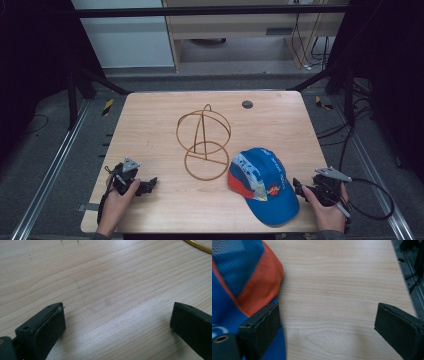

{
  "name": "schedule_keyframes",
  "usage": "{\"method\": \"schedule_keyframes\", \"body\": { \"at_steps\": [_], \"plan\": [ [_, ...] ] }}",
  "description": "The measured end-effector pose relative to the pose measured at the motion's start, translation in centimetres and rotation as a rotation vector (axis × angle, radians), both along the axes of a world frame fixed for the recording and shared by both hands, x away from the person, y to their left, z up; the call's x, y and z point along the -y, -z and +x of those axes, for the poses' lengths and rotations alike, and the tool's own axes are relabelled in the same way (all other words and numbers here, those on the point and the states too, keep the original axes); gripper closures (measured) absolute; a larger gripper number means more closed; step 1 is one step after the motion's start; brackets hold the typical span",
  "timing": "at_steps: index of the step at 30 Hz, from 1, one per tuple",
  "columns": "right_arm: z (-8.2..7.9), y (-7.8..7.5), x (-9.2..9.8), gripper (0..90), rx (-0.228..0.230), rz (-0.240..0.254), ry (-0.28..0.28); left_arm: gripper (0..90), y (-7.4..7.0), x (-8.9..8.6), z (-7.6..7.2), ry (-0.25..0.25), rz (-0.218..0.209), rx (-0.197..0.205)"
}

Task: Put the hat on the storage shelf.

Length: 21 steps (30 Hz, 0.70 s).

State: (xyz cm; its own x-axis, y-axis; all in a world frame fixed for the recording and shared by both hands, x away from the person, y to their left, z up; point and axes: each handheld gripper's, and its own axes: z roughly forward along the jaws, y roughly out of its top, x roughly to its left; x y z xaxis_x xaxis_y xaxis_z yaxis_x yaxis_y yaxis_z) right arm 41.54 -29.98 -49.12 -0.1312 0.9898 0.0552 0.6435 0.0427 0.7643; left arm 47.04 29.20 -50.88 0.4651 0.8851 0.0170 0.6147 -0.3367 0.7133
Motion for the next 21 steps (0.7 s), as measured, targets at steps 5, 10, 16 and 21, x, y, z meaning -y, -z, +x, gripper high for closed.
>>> {"method": "schedule_keyframes", "body": {
  "at_steps": [5,10,16,21],
  "plan": [
    [-0.5,-1.1,0.4,6.1,-0.042,-0.002,-0.072,0.0,0.0,0.0,-0.2,-0.008,0.005,-0.001],
    [-1.1,-3.2,0.7,8.2,-0.07,0.011,-0.139,0.0,0.0,0.1,-0.2,-0.013,-0.002,0.0],
    [-1.9,-6.7,-0.7,9.9,-0.088,-0.017,-0.244,0.0,0.0,0.1,-0.3,-0.012,-0.001,-0.001],
    [-2.0,-9.2,-2.7,10.6,-0.084,-0.021,-0.312,0.0,0.0,0.1,-0.3,-0.013,0.0,-0.001]
  ]
}}
